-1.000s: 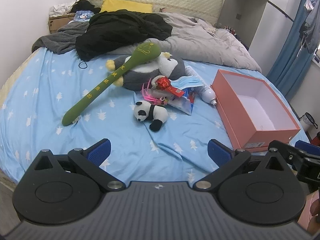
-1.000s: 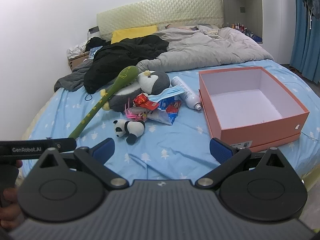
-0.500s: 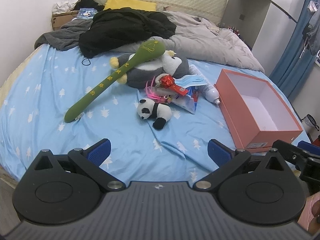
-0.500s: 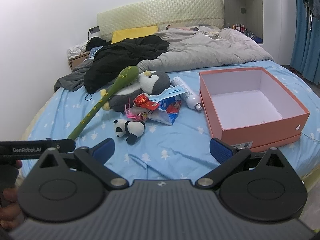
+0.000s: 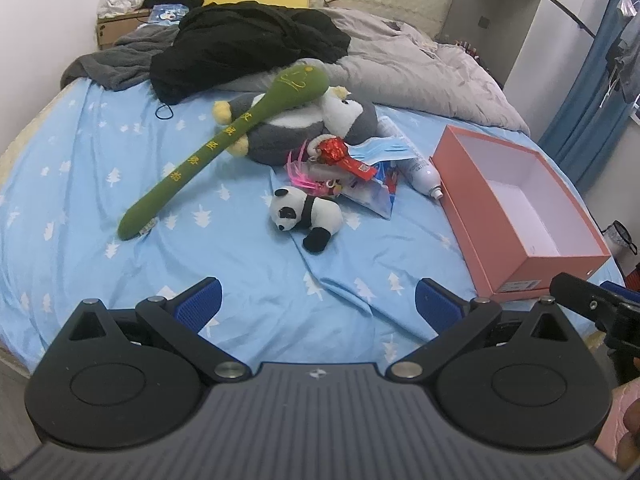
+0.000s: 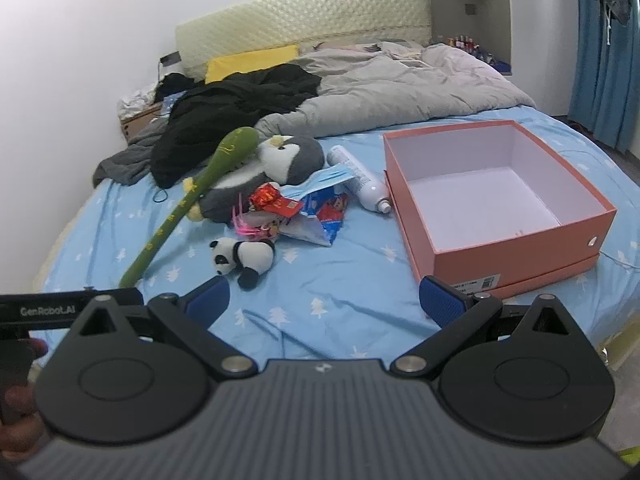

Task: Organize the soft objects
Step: 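Move both grippers toward the panda plush and blue snack bag, then grasp the panda plush with the left gripper while the right grasps the blue snack bag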

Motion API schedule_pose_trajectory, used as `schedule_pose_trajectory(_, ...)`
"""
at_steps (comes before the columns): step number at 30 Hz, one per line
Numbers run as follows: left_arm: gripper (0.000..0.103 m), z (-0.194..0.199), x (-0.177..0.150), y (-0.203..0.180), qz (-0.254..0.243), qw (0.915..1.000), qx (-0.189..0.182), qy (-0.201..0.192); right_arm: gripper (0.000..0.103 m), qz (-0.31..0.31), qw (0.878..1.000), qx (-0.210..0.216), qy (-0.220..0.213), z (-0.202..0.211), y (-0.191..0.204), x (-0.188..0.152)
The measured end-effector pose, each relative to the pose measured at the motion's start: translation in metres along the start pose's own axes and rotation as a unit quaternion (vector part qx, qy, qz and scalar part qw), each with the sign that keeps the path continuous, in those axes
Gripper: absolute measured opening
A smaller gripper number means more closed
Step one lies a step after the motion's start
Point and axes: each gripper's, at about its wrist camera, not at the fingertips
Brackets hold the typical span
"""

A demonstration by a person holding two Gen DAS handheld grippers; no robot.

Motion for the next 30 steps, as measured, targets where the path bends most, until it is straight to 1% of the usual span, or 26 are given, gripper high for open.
schedule_pose_trajectory(3, 0.103, -0.013, 0.003, 0.002, -0.002, 0.9999, -0.001, 0.012, 0.103, -0.009, 1.000, 0.002, 0.004, -0.008, -0.002, -0.001)
schedule_pose_trajectory(8, 0.103, -0.032, 0.007, 0.002, -0.015, 0.9997, -0.001, 0.018, 0.103, 0.002, 1.000, -0.003, 0.000, -0.017, -0.003, -0.002)
schedule_pose_trajectory(10, 0.103, -0.039, 0.009, 0.004, -0.009, 0.9997, -0.005, 0.022, 0.103, -0.006, 1.000, 0.005, 0.011, -0.024, -0.006, 0.001)
schedule_pose_trajectory(14, 0.103, -0.053, 0.016, 0.006, -0.004, 0.9996, -0.005, 0.027, 0.103, -0.006, 1.000, 0.001, 0.012, -0.036, -0.008, 0.008)
schedule_pose_trajectory(18, 0.103, -0.068, 0.021, 0.006, -0.011, 0.9995, -0.005, 0.028, 0.103, -0.008, 1.000, 0.009, 0.019, -0.057, -0.008, 0.015)
schedule_pose_trajectory(21, 0.103, -0.085, 0.024, 0.007, -0.008, 0.9992, -0.005, 0.038, 0.097, -0.003, 0.999, 0.025, 0.023, -0.072, -0.007, 0.020)
schedule_pose_trajectory(24, 0.103, -0.102, 0.025, 0.009, -0.006, 0.9990, -0.008, 0.044, 0.085, -0.001, 0.999, 0.033, 0.026, -0.086, -0.004, 0.026)
schedule_pose_trajectory(25, 0.103, -0.108, 0.025, 0.009, -0.007, 0.9990, -0.008, 0.044, 0.083, -0.002, 0.999, 0.035, 0.026, -0.091, -0.004, 0.028)
schedule_pose_trajectory(30, 0.103, -0.133, 0.027, 0.016, 0.011, 0.9986, -0.025, 0.046, 0.083, -0.009, 0.999, 0.037, 0.023, -0.117, -0.001, 0.035)
Point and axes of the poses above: each gripper's, at about its wrist camera, not at the fingertips, and z roughly against the way its jaws point, y to its left, x to its top, and after that the axes turned 2 degrees about x, right-handed
